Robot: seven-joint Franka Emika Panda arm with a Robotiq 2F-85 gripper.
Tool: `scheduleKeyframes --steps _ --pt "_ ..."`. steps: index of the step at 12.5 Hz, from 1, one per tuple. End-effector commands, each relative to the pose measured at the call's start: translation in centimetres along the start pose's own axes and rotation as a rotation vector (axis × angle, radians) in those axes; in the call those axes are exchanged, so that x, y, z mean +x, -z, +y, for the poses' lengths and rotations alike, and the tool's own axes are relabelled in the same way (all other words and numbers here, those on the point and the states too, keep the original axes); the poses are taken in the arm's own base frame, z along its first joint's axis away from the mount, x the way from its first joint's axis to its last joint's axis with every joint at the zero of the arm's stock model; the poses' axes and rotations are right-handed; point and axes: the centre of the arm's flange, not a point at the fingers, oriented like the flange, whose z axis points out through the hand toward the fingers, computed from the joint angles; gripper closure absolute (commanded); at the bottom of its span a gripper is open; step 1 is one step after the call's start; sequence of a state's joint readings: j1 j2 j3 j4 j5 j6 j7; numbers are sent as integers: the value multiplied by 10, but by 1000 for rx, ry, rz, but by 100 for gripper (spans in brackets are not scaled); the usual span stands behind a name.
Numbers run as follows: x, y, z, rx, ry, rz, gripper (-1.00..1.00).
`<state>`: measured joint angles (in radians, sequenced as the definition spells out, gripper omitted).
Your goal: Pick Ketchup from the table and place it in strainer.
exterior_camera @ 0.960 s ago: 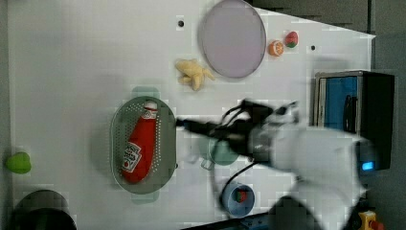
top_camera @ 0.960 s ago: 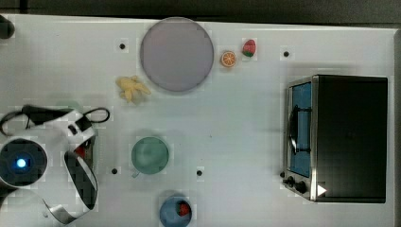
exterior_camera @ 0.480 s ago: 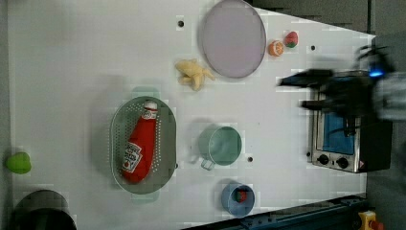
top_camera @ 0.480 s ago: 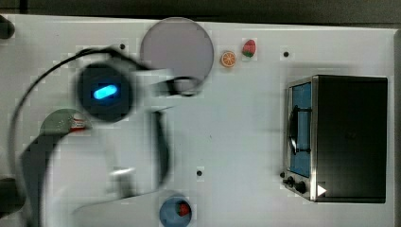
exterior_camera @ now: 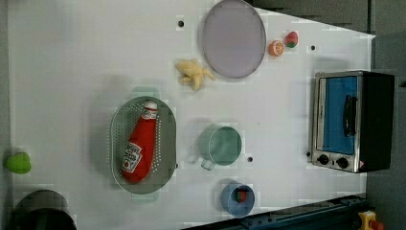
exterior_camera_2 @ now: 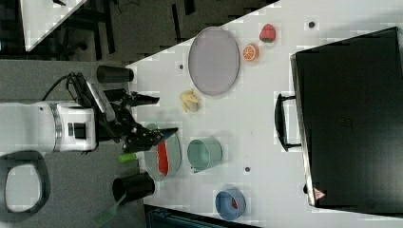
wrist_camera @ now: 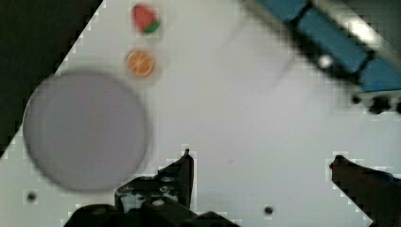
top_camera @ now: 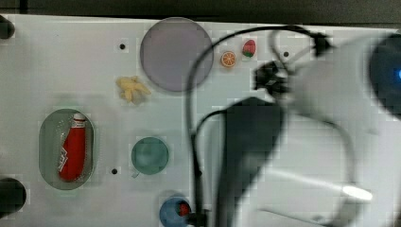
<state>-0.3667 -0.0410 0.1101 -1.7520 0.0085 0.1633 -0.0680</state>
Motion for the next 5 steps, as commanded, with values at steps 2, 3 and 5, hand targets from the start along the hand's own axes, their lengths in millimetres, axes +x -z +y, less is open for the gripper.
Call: scheduleKeyframes --steps 2,3,5 --pt "-74 17 -63 -7 71 38 -100" --pt "-77 18 -66 -4 58 40 -100" --pt "-84 16 -68 -19 71 27 -100"
